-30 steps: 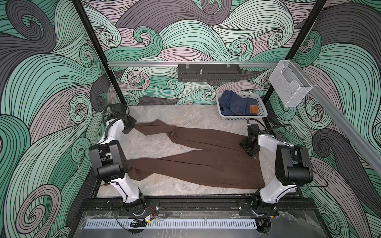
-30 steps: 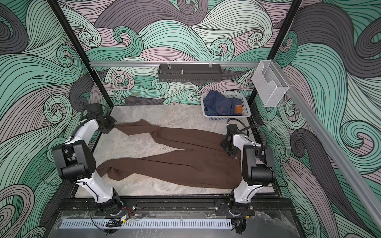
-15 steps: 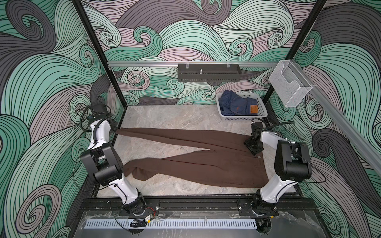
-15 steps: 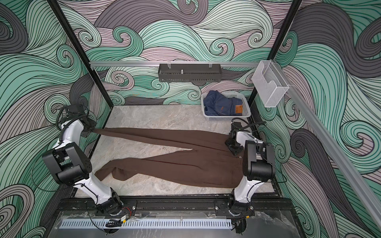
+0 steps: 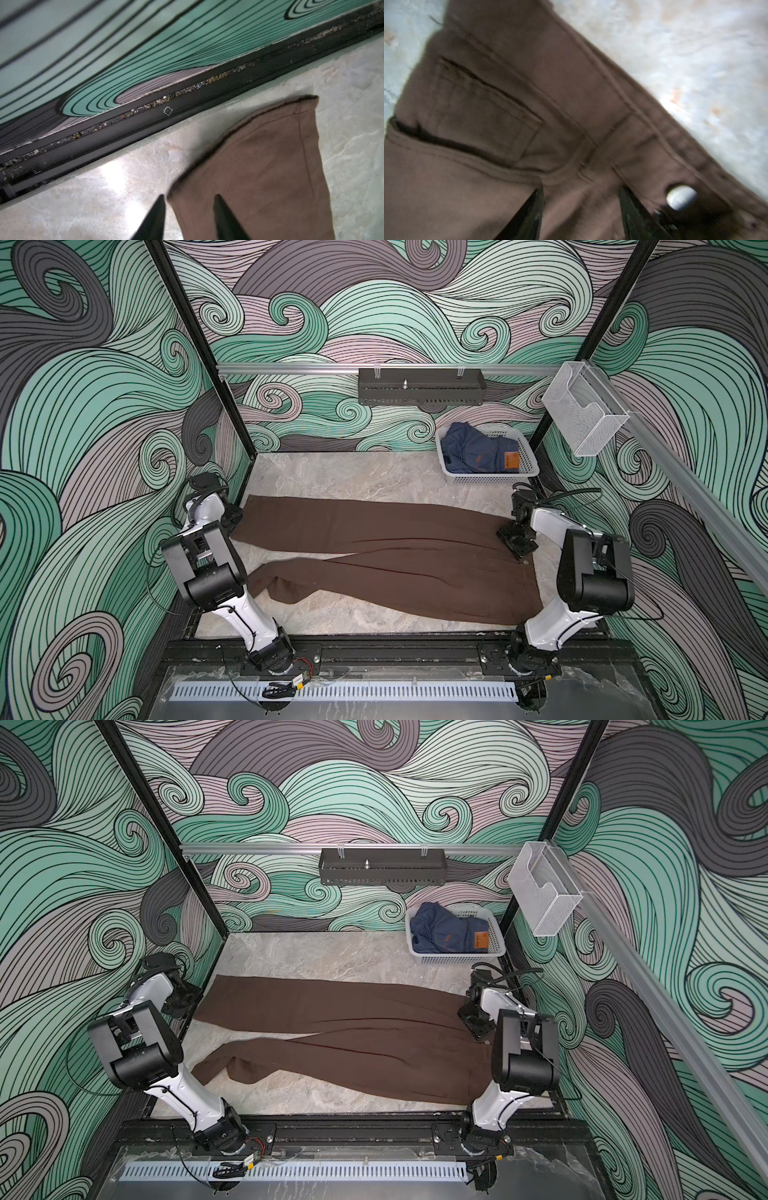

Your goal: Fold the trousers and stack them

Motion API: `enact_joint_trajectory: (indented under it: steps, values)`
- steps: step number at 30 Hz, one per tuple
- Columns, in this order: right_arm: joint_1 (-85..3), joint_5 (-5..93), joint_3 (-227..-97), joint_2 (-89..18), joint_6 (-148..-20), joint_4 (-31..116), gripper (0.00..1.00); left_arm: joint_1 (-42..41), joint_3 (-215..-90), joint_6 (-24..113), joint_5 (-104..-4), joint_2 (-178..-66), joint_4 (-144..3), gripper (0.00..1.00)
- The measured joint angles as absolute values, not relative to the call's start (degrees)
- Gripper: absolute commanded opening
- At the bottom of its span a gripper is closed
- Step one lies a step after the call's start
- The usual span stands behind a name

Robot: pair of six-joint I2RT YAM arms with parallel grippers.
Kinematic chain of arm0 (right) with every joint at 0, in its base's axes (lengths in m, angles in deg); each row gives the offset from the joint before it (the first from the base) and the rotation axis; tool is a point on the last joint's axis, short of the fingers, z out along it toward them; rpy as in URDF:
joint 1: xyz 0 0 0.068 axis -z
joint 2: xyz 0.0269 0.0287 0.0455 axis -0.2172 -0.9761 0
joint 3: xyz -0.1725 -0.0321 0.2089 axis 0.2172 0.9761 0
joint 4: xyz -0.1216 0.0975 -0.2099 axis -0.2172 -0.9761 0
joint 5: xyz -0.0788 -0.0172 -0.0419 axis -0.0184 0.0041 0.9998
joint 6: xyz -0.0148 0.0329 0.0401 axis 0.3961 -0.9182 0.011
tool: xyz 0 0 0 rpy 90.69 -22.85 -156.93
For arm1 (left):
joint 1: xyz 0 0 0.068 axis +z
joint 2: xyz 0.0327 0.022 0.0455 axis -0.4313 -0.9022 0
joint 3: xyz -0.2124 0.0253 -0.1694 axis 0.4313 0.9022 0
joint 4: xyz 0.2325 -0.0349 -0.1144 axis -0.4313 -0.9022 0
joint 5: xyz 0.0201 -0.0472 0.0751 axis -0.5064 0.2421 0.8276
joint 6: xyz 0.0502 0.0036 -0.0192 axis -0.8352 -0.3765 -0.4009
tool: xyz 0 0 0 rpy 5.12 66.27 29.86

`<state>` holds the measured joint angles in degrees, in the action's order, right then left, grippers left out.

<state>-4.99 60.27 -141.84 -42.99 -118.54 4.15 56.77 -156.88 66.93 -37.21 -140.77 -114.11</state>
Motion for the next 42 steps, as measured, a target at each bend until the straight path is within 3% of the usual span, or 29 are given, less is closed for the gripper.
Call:
enact_joint_trajectory:
  steps: [4,8,15,22,32,42]
  values:
    - [-4.9,60.2,-142.7,-38.9,-118.3,2.0,0.66,57.5,-157.0,66.5,-41.1,-136.2,-112.7,0.62]
    - [-4.9,60.0,-147.6,-39.5,-118.4,0.3,0.59,56.3,-159.7,66.4,-47.9,-136.0,-110.8,0.55]
    - [-4.9,57.9,-158.7,-49.6,-120.0,0.5,0.41,48.7,-170.2,65.1,-56.4,-150.6,-110.8,0.47]
    - [-4.9,54.2,-162.3,-60.0,-122.5,0.8,0.38,46.4,-170.7,65.1,-58.2,-160.2,-112.5,0.40]
    - [-4.9,54.0,-169.5,-66.0,-127.0,0.2,0.33,46.8,-181.4,65.0,-56.8,-168.9,-115.4,0.40]
    - [-4.9,53.0,-175.6,-70.3,-131.0,4.7,0.33,46.1,-207.8,62.7,-60.5,-184.1,-121.9,0.49]
